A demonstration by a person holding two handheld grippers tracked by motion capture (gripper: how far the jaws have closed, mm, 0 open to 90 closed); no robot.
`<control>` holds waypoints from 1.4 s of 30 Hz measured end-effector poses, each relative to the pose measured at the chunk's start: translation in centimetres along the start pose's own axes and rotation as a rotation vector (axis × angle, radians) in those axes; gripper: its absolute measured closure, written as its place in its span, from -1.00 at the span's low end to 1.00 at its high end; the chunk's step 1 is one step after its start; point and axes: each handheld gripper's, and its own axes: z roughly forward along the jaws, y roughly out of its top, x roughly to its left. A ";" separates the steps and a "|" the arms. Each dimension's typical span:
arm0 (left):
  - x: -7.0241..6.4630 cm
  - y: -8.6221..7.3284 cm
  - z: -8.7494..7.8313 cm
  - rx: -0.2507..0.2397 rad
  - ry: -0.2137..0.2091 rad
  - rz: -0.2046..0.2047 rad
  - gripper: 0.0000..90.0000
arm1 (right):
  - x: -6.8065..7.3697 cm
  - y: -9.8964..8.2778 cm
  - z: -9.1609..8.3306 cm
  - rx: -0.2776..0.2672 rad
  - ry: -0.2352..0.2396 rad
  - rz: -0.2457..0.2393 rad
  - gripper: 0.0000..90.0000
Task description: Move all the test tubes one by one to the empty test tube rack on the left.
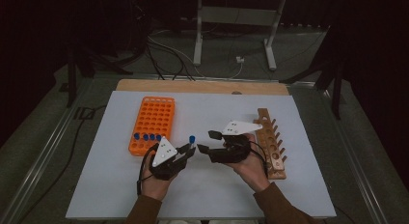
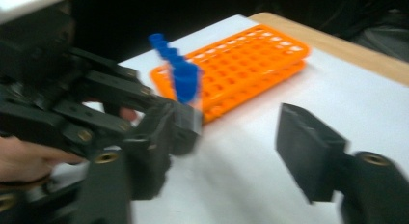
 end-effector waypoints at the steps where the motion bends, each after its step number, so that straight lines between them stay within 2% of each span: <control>1: 0.3 -0.1 -0.2 0.002 0.006 -0.006 0.74 | -0.1 -0.1 -0.1 -0.003 -0.015 -0.002 -0.37; 4: 0.9 -0.3 -0.6 0.002 0.011 -0.019 0.74 | -0.6 -0.6 -0.4 0.001 -0.060 -0.003 -0.61; 6: 1.4 -0.4 -1.1 -0.007 -0.008 -0.032 0.74 | -1.0 -1.0 -0.6 0.000 -0.074 0.006 -0.67; 10: 2.1 -0.3 -2.1 -0.006 -0.014 -0.030 0.74 | -2.2 -1.8 -1.3 -0.015 -0.113 0.033 -0.81; 14: 2.9 0.0 -3.3 -0.014 -0.004 -0.036 0.74 | -3.3 -2.4 -2.2 -0.019 -0.160 0.064 -0.92; 19: 3.9 -0.1 -4.8 -0.023 0.028 -0.039 0.74 | -4.7 -3.1 -3.6 -0.044 -0.206 0.102 -1.00; 26: 5.3 -0.7 -6.1 -0.016 0.087 -0.044 0.74 | -6.2 -4.5 -4.9 -0.052 -0.250 0.141 -1.00; 33: 6.2 -1.2 -7.2 -0.015 0.107 -0.032 0.74 | -7.4 -5.6 -6.2 -0.060 -0.283 0.180 -1.00; 42: 7.7 -1.6 -9.0 -0.047 0.164 -0.079 0.74 | -8.1 -5.9 -8.4 -0.099 -0.312 0.204 -1.00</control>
